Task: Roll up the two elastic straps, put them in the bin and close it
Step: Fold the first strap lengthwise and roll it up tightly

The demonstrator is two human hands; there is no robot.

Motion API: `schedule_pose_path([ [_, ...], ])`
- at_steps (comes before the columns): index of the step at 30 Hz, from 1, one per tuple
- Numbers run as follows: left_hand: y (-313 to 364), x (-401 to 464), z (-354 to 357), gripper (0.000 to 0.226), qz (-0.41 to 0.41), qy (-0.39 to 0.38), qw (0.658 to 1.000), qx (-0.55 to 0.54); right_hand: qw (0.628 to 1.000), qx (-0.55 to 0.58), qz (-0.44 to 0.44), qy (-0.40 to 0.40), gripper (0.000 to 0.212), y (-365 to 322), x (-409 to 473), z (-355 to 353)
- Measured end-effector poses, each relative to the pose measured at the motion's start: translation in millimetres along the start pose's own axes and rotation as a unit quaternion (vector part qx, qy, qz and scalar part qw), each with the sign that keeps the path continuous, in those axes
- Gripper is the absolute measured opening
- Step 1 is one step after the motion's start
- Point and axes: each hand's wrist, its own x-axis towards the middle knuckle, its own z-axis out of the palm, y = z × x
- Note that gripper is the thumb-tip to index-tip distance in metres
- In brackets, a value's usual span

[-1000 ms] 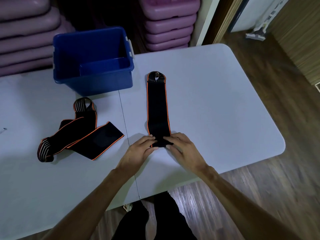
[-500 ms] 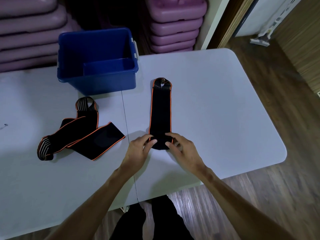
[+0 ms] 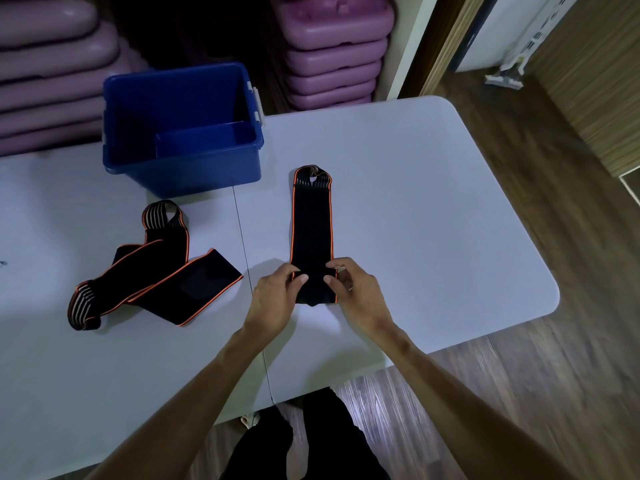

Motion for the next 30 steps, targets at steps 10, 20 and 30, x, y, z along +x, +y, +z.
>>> schedule_pose_path([
  [10, 2, 37, -19, 0.024, 0.130, 0.063, 0.984, 0.107, 1.000, -0.010, -0.006, 0.014, 0.023, -2, -1, 5],
  [20, 33, 89, 7, 0.030, 0.258, 0.071, 0.892, 0.364, 0.999, -0.042, -0.030, 0.015, 0.024, 2, -6, 9],
  [30, 18, 141, 14, 0.057, 0.106, -0.109, 0.910, 0.386, 0.994, -0.080, -0.065, -0.036, 0.024, 7, -10, 3],
])
